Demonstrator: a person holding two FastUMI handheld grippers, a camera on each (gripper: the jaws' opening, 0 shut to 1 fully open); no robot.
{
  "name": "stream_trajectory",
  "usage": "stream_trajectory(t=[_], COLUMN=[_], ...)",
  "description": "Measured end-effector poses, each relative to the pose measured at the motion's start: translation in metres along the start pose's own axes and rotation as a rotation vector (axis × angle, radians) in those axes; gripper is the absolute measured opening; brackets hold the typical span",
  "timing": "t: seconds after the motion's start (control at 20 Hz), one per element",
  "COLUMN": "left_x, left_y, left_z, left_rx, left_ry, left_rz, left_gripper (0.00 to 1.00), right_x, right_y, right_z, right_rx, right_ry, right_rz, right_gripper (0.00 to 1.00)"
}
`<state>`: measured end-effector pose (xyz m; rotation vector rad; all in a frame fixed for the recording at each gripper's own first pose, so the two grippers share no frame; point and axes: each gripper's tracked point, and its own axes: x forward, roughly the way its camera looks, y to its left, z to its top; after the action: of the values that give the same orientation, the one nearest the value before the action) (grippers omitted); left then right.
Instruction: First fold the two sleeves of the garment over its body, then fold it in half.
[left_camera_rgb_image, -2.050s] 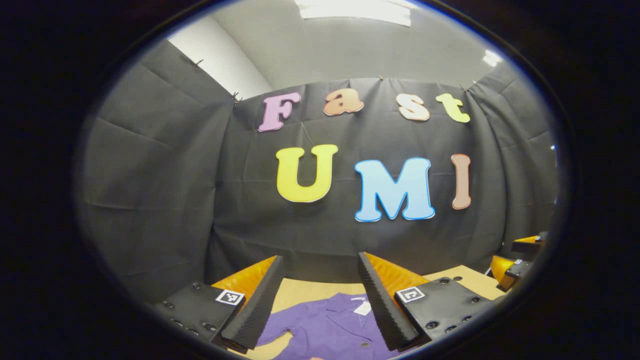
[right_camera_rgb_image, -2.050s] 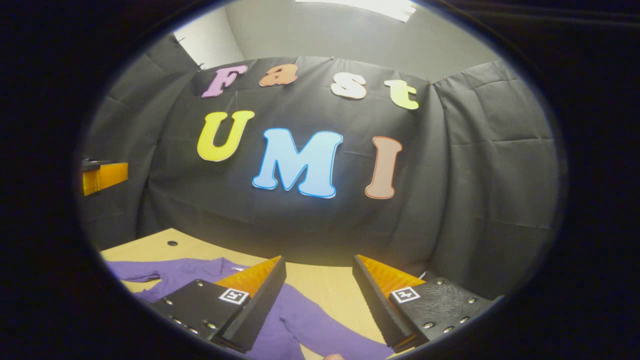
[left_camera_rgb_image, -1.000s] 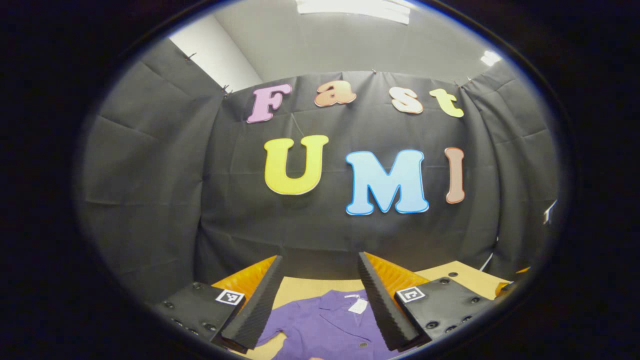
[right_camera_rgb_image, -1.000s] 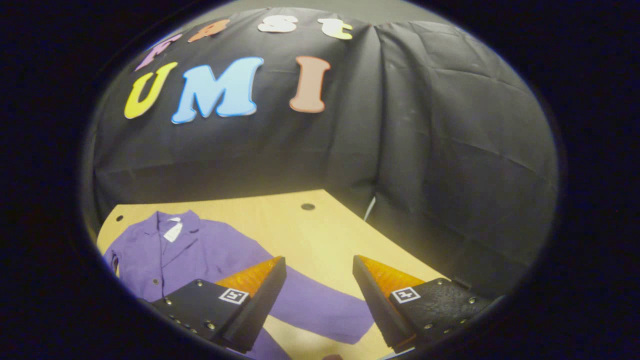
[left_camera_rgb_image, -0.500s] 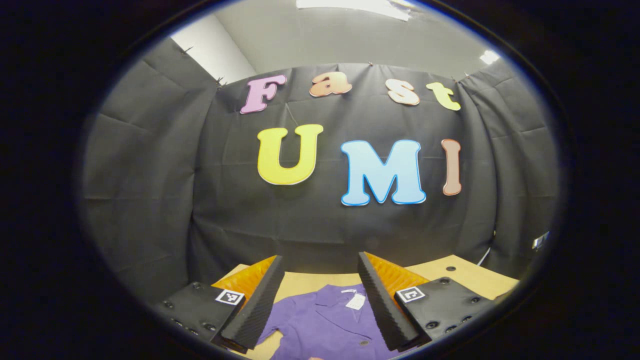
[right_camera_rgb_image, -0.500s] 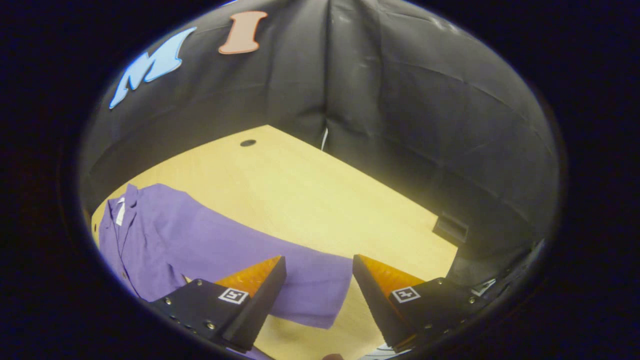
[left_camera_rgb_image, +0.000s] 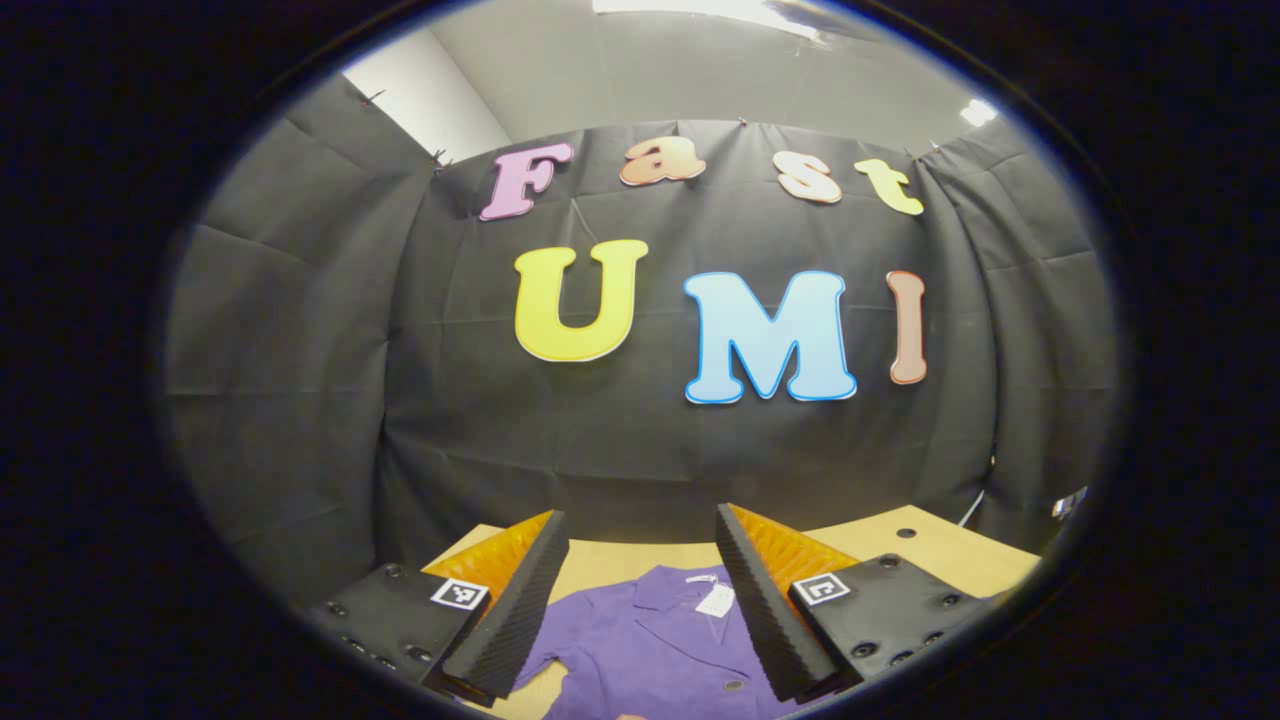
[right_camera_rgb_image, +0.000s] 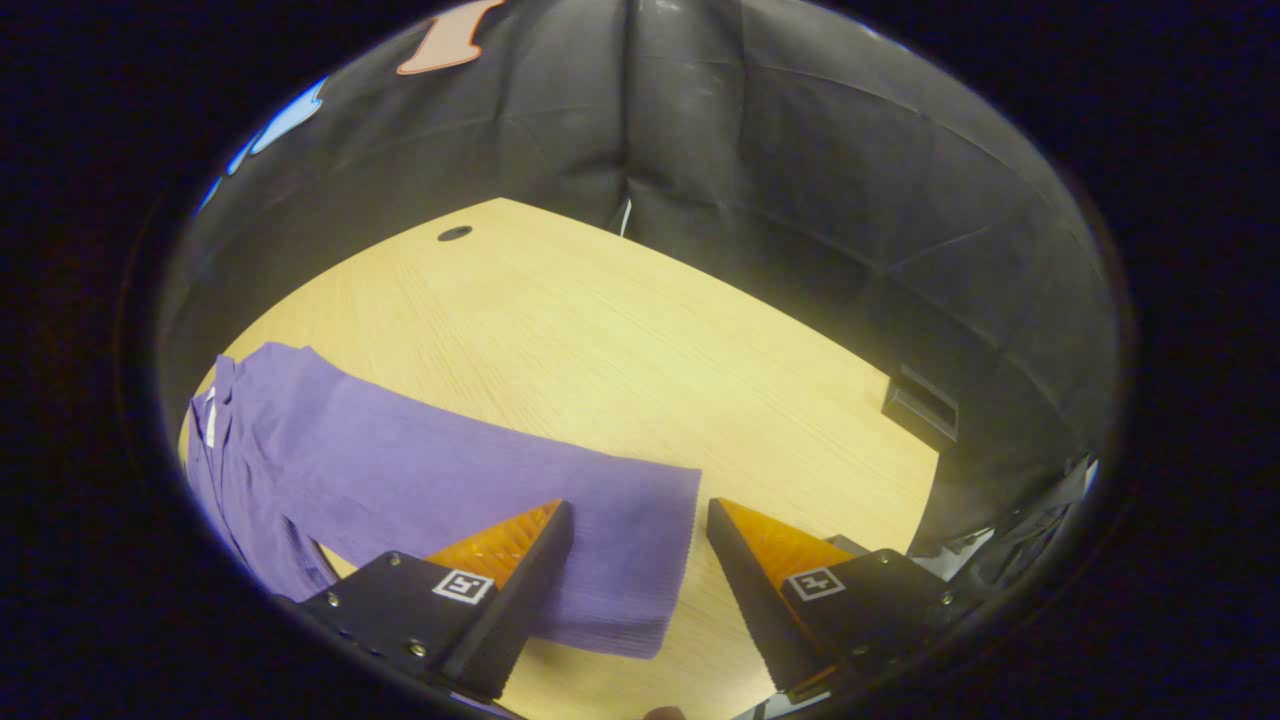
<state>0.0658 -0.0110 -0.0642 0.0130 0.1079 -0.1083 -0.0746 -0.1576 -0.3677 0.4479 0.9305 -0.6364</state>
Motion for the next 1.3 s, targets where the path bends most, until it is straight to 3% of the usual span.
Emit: stream_trajectory(t=[0.2,0.3,0.35,0.4,0.5,0.55,0.65,0.75,0.8,0.9,1.3], left_x=[-0.006,-0.008,-0.01,-0.011,-0.013,-0.013,-0.015,-0.018,-0.019,-0.02,-0.025], left_y=[0.0,0.0,0.0,0.0,0.0,0.0,0.0,0.002,0.002,0.006,0.03], left_z=[0.0,0.002,0.004,0.005,0.004,0.004,0.005,0.006,0.006,0.005,-0.009], left_rx=[-0.02,-0.03,-0.037,-0.041,-0.041,-0.042,-0.055,-0.067,-0.07,-0.067,-0.073], left_ry=[-0.005,-0.015,-0.022,-0.025,-0.031,-0.035,-0.041,-0.047,-0.047,-0.049,-0.024], left_rz=[-0.009,-0.012,-0.016,-0.019,-0.025,-0.028,-0.033,-0.033,-0.033,-0.03,0.001], left_gripper=[0.95,0.95,0.95,0.94,0.94,0.94,0.94,0.94,0.94,0.94,0.95], right_x=[0.0,0.0,-0.001,-0.001,-0.002,0.002,-0.002,-0.002,-0.004,-0.013,-0.109], right_y=[0.004,0.005,0.007,0.008,0.007,0.007,0.009,0.013,0.018,0.03,0.137], right_z=[-0.004,-0.002,-0.002,-0.003,-0.003,-0.002,-0.003,0.001,0.001,0.005,0.105], right_rx=[0.045,0.024,0.015,0.019,0.04,0.027,0.042,0.026,0.017,0.019,-0.007], right_ry=[0.022,0.011,0.017,0.02,0.029,0.022,0.036,0.027,0.03,0.023,-0.211], right_rz=[0.036,0.049,0.054,0.067,0.056,0.069,0.043,0.036,0.048,0.089,0.37], right_gripper=[0.95,0.91,0.78,0.78,0.46,0.46,0.09,0.09,0.02,0.02,0.01])
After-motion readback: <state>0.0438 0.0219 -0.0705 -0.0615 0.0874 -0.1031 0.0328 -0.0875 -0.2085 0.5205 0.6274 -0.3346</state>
